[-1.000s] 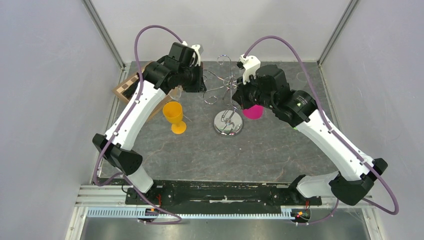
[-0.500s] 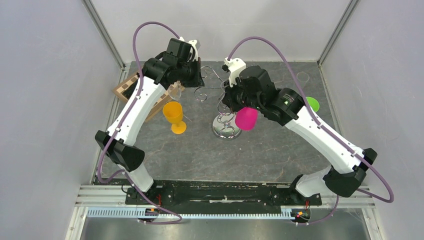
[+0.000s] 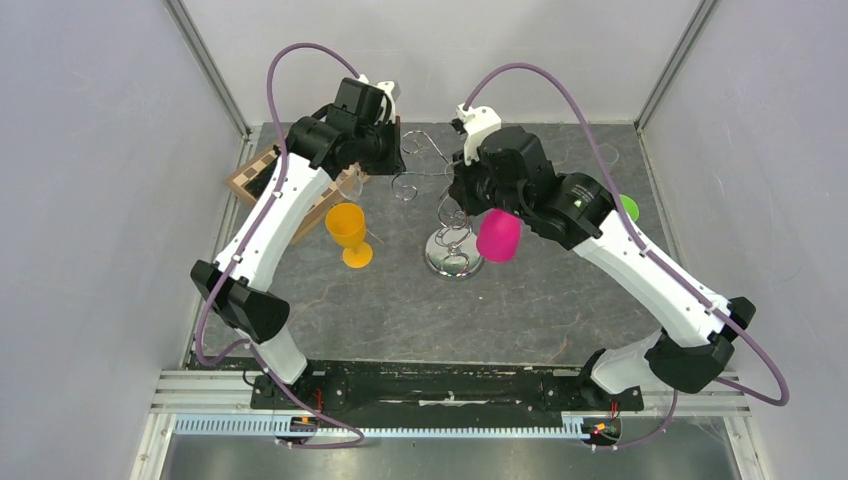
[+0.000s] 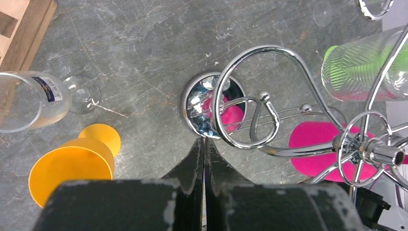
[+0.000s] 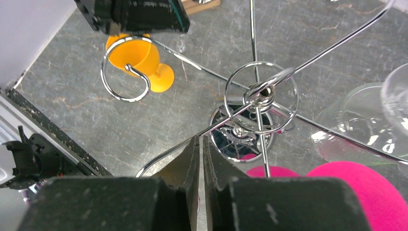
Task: Take the wine glass off the wine glass rack
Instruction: Adjust the wine rack at the center of the board.
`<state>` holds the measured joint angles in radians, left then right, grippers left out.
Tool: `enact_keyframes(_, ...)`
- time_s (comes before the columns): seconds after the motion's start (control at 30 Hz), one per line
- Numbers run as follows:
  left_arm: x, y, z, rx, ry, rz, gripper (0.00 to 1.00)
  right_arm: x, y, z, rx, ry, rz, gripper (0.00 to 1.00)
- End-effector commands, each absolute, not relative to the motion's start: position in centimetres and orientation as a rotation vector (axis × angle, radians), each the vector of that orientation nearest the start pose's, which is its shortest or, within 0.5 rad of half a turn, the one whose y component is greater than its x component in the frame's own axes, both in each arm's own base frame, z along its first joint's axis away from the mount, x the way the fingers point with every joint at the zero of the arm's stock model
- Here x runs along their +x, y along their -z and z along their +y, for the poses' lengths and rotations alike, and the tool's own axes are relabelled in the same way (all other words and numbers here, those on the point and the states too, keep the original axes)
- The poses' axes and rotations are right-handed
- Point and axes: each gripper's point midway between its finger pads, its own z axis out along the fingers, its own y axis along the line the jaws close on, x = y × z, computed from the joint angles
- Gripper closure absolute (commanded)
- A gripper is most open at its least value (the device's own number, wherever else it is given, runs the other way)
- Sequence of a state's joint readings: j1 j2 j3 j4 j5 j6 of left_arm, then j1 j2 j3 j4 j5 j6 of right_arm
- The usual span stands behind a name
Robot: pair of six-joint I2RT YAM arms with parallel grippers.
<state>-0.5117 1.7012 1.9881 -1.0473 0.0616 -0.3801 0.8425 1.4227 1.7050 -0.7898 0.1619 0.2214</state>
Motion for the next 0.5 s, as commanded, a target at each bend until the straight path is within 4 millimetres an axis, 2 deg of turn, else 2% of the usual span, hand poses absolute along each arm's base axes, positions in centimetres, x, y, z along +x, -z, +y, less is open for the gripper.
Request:
enact_keyframes(0.0,35.3,-31.6,-22.1,0.233,0.471,2.333,0.98,28.4,-39.1,28.1,-0.452,-0.507,1.928,0.88)
enact_keyframes(0.13,35.1,-32.0,-21.8,0.229,0.462,2.322,0.98,28.3,-40.7,27.4,-0.421,-0.506,1.898,0.79)
enact_keyframes(0.23,34.9,-32.3,-21.2,0.218,0.441,2.316,0.97,28.0,-42.0,26.4,-0.396,-0.499,1.876,0.64)
enact_keyframes(0.3,34.7,-32.6,-21.1,0.213,0.438,2.31,0.9,27.7,-42.9,25.6,-0.372,-0.494,1.853,0.57)
enact_keyframes(0.47,34.3,-33.4,-19.8,0.177,0.394,2.287,0.68,26.7,-45.0,23.5,-0.322,-0.487,1.807,0.46)
